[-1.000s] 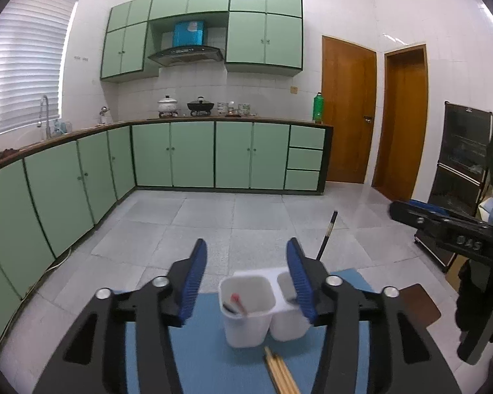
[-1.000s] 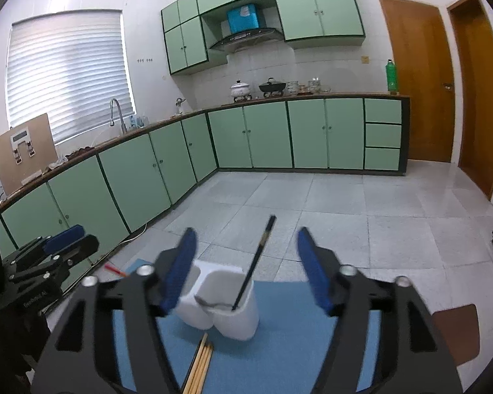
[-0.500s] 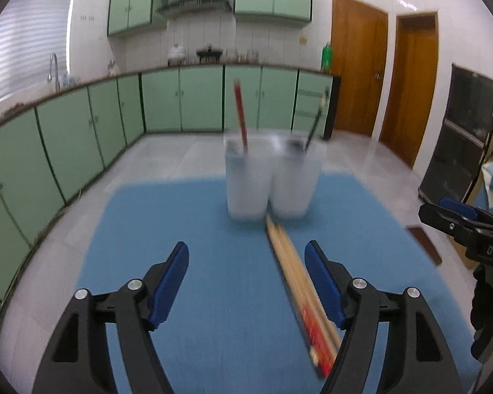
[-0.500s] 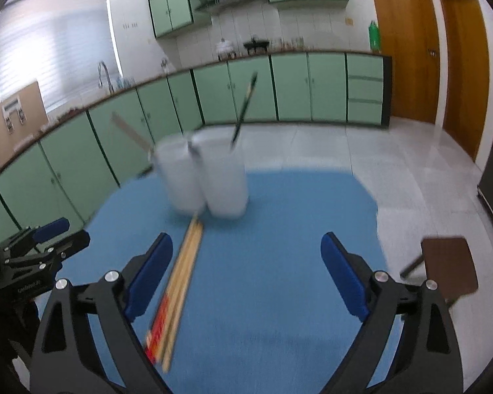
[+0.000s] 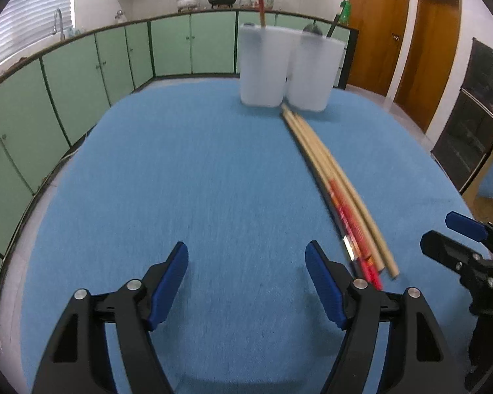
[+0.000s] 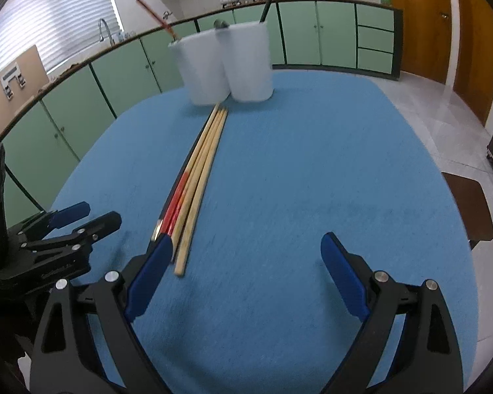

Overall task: Organize utensils
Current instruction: 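Open both tools and withdraw them back over the remaining chopsticks, then grasp a plain wooden chopstick at its tip with the right tool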

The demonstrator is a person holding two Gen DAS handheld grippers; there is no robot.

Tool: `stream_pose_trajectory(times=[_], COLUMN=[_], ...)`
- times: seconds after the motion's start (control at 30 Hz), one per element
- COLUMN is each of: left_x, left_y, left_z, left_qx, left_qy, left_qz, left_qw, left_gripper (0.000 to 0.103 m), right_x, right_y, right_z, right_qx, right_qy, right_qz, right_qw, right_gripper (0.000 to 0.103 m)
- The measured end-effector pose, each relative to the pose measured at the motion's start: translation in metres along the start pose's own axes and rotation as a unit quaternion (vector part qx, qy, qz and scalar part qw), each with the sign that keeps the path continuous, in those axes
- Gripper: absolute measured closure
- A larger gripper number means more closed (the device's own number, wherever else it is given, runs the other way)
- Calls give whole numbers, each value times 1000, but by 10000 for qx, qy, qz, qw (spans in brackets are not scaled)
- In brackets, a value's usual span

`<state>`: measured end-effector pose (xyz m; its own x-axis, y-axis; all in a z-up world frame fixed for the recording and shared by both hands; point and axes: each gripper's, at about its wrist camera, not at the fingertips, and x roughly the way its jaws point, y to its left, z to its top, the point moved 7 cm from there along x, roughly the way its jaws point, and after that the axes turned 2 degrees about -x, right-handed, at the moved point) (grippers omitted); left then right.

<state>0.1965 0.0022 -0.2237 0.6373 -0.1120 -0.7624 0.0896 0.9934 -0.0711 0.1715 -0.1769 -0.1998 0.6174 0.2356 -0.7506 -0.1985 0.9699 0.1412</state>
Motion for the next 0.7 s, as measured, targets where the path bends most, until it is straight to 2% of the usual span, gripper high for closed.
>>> stream_pose_trajectory(times=[0.23,0.4,0.7], left_x=[0,-4,-4], left_y=[2,3,3], left_z=[-5,-10,-10], left_qx=[-17,-33,-61], left_qy=[54,73,72], left_qz=[69,62,56], left_qw=[10000,9999,9999], left_gripper=[29,29,28], right_x=[3,5,9], right_y=[13,22,35], right_z=[-8,-13,-12], right_qx=[-251,-428,-733], right_qy=[115,248,299], right_qz=[-45,41,-104], right_qw=[9996,9988,9968], right_gripper=[27,45,63])
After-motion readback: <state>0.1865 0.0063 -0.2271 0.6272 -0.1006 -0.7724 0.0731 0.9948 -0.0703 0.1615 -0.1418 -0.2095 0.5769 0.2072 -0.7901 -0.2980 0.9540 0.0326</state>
